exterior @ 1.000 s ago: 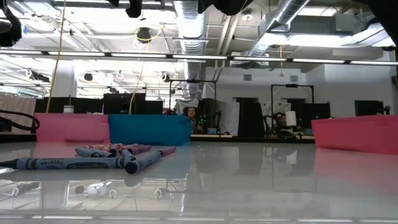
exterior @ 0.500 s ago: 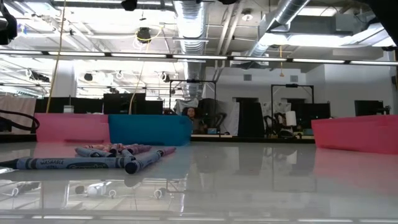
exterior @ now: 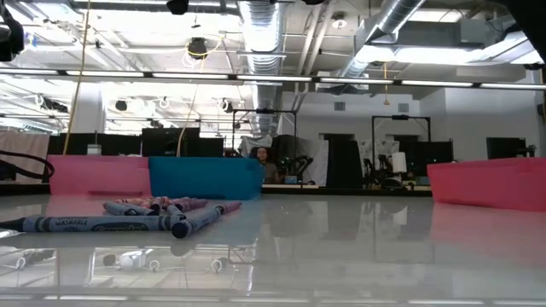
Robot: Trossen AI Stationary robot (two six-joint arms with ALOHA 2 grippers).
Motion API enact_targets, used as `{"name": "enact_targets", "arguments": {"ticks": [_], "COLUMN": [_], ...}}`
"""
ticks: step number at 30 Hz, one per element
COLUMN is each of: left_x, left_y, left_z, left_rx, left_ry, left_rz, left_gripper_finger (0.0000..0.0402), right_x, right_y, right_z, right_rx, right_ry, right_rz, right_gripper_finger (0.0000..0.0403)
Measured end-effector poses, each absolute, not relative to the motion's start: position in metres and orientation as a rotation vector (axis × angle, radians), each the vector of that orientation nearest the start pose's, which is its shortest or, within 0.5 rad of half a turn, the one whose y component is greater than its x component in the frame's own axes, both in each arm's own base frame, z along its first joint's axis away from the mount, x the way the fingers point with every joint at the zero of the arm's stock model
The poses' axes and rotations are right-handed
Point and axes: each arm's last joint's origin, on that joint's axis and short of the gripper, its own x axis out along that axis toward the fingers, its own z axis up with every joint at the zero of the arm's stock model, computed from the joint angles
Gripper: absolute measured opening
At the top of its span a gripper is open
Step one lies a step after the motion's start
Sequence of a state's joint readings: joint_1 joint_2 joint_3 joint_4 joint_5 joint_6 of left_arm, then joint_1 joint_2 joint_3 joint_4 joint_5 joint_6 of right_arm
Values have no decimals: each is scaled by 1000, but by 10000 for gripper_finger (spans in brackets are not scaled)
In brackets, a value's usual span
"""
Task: Sort crayons
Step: Put the blue crayon into the large red bin
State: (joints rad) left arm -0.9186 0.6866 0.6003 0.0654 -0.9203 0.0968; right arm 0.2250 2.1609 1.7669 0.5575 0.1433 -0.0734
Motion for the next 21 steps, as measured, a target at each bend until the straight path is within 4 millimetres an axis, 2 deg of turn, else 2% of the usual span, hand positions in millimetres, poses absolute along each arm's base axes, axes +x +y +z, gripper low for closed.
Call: {"name": "enact_targets", "arguments": {"ticks": [7,21], "left_x": [110,95], "left_y": [-105,-91], "left_z": [307,309], "left_rx": [75,43], "left_ry": [19,26], "left_rz": [23,92], "left_gripper_finger": [26,163], "right_x": [498,499], "right_y": [114,111], "right_z": [299,298], "right_rx": [-15,-15], "right_ry": [-151,-136], "right_rz": [14,-30], "right_gripper_finger": [5,5]}}
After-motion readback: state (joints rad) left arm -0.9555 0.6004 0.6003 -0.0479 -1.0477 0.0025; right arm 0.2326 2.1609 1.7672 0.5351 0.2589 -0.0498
